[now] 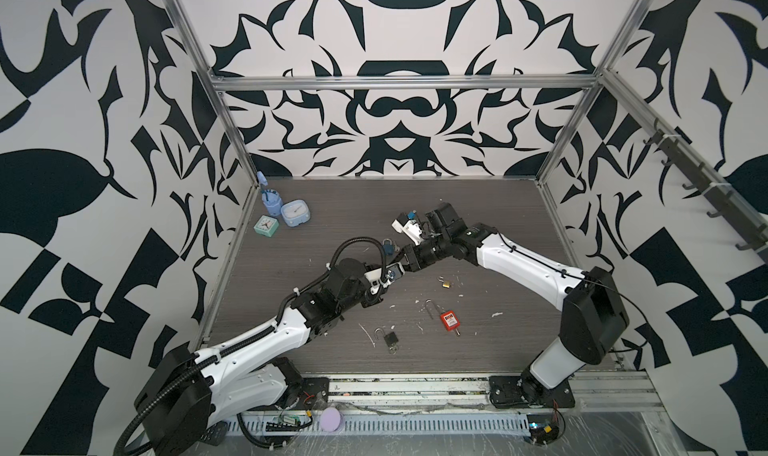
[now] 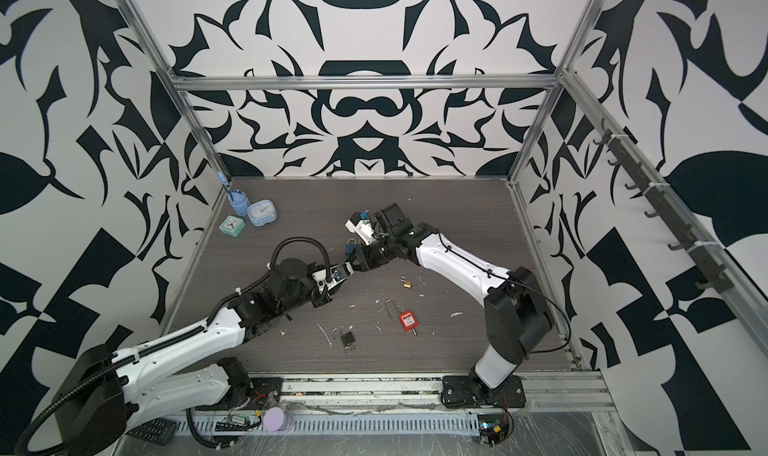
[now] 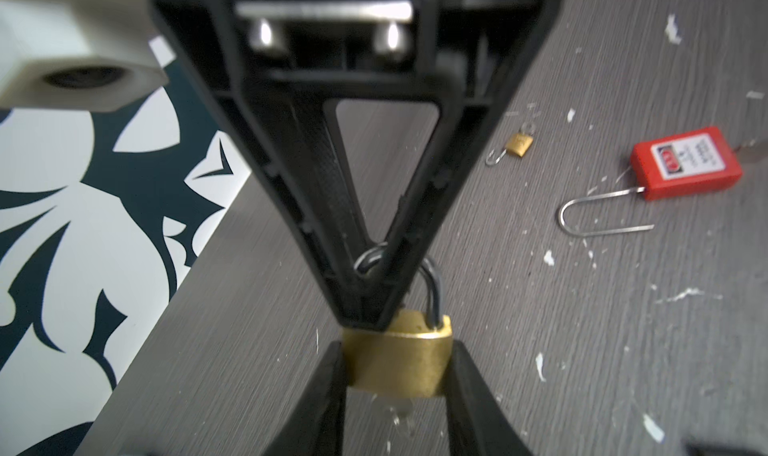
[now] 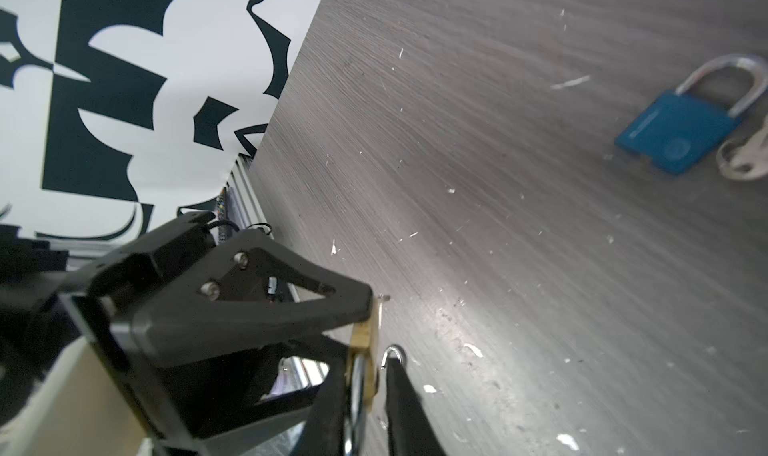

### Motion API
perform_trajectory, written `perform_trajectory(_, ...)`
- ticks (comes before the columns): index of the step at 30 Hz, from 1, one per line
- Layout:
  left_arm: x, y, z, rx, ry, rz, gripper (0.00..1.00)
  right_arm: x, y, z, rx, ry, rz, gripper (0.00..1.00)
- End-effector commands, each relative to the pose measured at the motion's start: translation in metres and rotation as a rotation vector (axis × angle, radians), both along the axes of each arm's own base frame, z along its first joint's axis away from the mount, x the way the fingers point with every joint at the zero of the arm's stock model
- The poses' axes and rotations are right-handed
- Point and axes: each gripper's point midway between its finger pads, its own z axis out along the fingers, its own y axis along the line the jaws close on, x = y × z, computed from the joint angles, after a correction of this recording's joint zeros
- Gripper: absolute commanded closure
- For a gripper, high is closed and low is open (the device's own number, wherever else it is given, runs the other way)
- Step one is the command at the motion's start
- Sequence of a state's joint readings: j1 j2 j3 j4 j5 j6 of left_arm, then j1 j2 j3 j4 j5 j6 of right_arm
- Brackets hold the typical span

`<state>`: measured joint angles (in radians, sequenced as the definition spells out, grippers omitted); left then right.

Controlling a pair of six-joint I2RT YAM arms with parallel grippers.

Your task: Lock with the key

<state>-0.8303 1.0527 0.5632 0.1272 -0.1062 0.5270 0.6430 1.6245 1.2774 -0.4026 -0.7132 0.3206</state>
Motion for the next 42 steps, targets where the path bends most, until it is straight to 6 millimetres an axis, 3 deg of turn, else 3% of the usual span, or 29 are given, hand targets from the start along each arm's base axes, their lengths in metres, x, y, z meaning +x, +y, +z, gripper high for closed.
perform_trajectory(1,-0.002,-0.005,0.028,-0.165,-0.006,0.022,1.00,0.013,-0.007,0.062,0.074,-0.166,-0.026,0.73)
perform_trajectory(6,0.000,0.003,0.027,-0.219,0.038,0.094,1.00,0.028,-0.035,0.096,0.050,-0.323,-0.176,0.60)
perform_trajectory(10,0.012,0.006,0.039,-0.335,0.091,0.199,1.00,0.031,-0.059,0.113,0.061,-0.456,-0.302,0.57)
perform_trajectory(15,0.026,0.002,0.064,-0.583,0.224,0.324,1.00,0.018,-0.078,0.120,0.161,-0.636,-0.354,0.53)
perform_trajectory(19,0.046,0.016,0.076,-0.798,0.373,0.560,1.00,0.005,-0.082,0.113,0.238,-0.712,-0.341,0.53)
perform_trajectory(23,0.056,0.029,0.074,-0.935,0.551,0.755,1.00,-0.004,-0.076,0.106,0.288,-0.709,-0.298,0.53)
perform_trajectory(31,0.062,0.044,0.049,-1.179,0.914,0.969,1.00,0.007,-0.052,0.085,0.314,-0.564,-0.279,0.55)
perform_trajectory(35,0.063,0.048,0.037,-1.182,1.011,1.018,1.00,0.011,-0.036,0.076,0.320,-0.514,-0.255,0.56)
perform_trajectory(42,0.063,0.040,0.033,-1.108,1.081,1.024,1.00,0.017,-0.002,0.061,0.336,-0.449,-0.209,0.58)
